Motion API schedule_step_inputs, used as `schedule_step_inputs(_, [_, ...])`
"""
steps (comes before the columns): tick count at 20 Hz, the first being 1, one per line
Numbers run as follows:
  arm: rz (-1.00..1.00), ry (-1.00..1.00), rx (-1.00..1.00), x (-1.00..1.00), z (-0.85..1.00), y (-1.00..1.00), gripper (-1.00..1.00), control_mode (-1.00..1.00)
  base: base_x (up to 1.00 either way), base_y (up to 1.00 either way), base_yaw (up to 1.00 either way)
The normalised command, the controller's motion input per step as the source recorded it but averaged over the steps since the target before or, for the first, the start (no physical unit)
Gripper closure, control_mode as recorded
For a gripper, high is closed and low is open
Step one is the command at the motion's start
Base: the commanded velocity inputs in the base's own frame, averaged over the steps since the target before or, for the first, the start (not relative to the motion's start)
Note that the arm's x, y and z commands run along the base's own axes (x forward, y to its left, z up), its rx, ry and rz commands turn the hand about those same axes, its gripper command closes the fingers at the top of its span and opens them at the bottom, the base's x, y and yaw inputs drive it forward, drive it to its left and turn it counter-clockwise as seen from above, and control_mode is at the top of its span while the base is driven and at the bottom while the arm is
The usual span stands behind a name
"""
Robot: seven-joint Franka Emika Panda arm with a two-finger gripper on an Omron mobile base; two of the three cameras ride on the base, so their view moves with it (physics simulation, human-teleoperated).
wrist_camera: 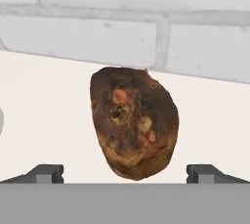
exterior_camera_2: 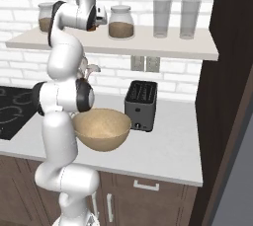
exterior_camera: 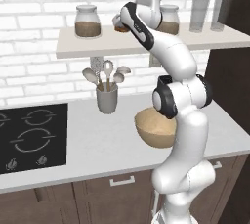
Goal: Open the cabinet, pick up the bread from the cabinet and place it in the basket. Then move the basket to the dining counter.
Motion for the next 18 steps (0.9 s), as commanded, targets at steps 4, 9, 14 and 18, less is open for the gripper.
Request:
schedule_step_inputs(4, [0.01,0.00,0.00,0.25,-0.09,0.00,-1.00,-1.00,0.00,0.00,0.00])
schedule_step_inputs(9, [0.01,0.00,0.00,0.26,-0.04,0.02,-1.00,-1.00,0.00,0.00,0.00])
schedule_step_inputs(14, [0.00,0.00,0.00,0.24,-0.04,0.06,-1.00,-1.00,0.00,0.00,0.00])
schedule_step_inputs(18, [0.00,0.00,0.00,0.04,-0.05,0.20,1.00,-1.00,0.00,0.00,0.00])
